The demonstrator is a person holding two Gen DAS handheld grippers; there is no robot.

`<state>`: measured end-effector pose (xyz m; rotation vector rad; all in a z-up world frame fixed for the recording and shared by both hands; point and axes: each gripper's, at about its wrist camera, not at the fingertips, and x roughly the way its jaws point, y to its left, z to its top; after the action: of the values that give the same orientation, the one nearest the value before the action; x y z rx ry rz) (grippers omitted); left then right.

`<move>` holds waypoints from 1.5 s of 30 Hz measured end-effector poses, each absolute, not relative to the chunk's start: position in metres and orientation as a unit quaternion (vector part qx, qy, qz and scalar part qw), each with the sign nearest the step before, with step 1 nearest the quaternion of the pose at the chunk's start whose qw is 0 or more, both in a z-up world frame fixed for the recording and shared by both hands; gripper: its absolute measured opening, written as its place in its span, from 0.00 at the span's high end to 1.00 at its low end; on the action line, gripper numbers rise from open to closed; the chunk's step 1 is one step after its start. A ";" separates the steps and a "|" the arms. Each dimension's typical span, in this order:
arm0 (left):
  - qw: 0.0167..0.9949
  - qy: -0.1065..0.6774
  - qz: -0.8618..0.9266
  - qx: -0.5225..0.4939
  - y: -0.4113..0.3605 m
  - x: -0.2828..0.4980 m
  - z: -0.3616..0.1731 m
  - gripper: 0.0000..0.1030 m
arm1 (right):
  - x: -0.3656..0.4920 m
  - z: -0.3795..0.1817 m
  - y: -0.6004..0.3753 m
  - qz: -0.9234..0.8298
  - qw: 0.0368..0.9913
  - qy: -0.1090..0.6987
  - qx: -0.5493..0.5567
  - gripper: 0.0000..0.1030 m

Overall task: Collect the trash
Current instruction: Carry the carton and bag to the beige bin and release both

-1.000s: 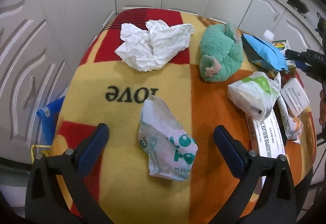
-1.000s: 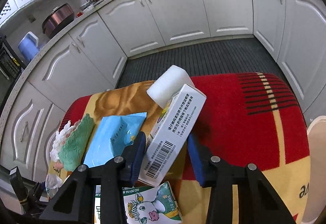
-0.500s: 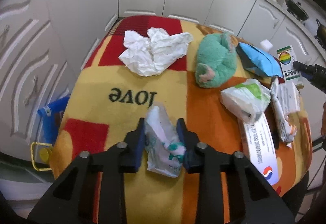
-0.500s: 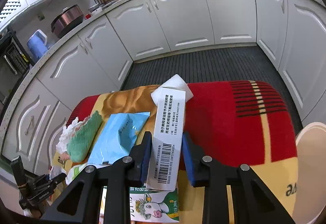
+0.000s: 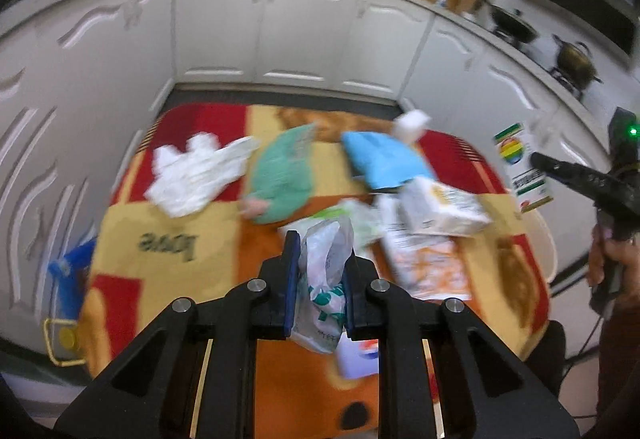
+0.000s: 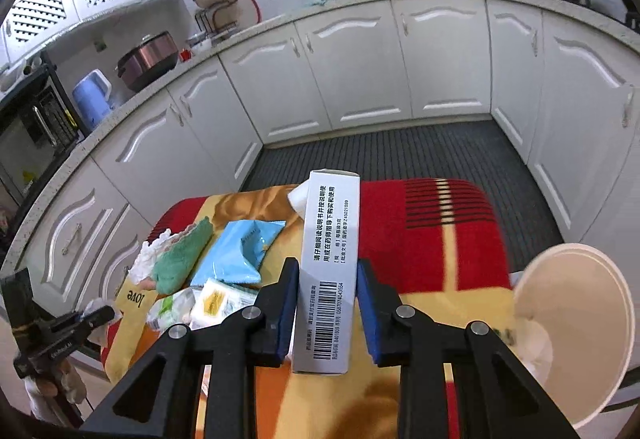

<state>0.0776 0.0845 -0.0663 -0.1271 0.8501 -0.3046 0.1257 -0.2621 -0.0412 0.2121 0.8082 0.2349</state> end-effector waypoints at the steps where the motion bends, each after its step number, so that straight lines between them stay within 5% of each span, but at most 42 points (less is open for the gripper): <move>1: 0.897 0.409 -0.158 -0.056 0.073 0.077 -0.063 0.85 | 0.122 -0.042 -0.266 0.111 0.907 0.392 0.102 0.74; 29: 0.819 0.438 -0.371 -0.014 -0.260 0.118 -0.068 0.83 | 0.053 -0.083 -0.464 -0.077 0.900 0.407 0.138 0.75; 32: 0.811 0.443 -0.383 -0.027 -0.275 0.124 -0.078 0.58 | 0.060 -0.093 -0.473 -0.093 0.896 0.413 0.134 0.75; 34: 0.801 0.448 -0.394 -0.046 -0.282 0.129 -0.084 0.31 | 0.066 -0.100 -0.477 -0.106 0.892 0.420 0.129 0.73; 37: 0.800 0.455 -0.387 -0.056 -0.286 0.132 -0.090 0.30 | 0.064 -0.108 -0.480 -0.126 0.888 0.425 0.121 0.43; 45: 0.822 0.440 -0.362 -0.026 -0.270 0.122 -0.089 0.30 | 0.051 -0.116 -0.480 -0.120 0.885 0.427 0.140 0.42</move>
<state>0.1215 -0.2697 -0.0888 -0.0560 0.9362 -0.7700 0.0507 -0.4796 -0.1165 0.2913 0.8874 -0.2499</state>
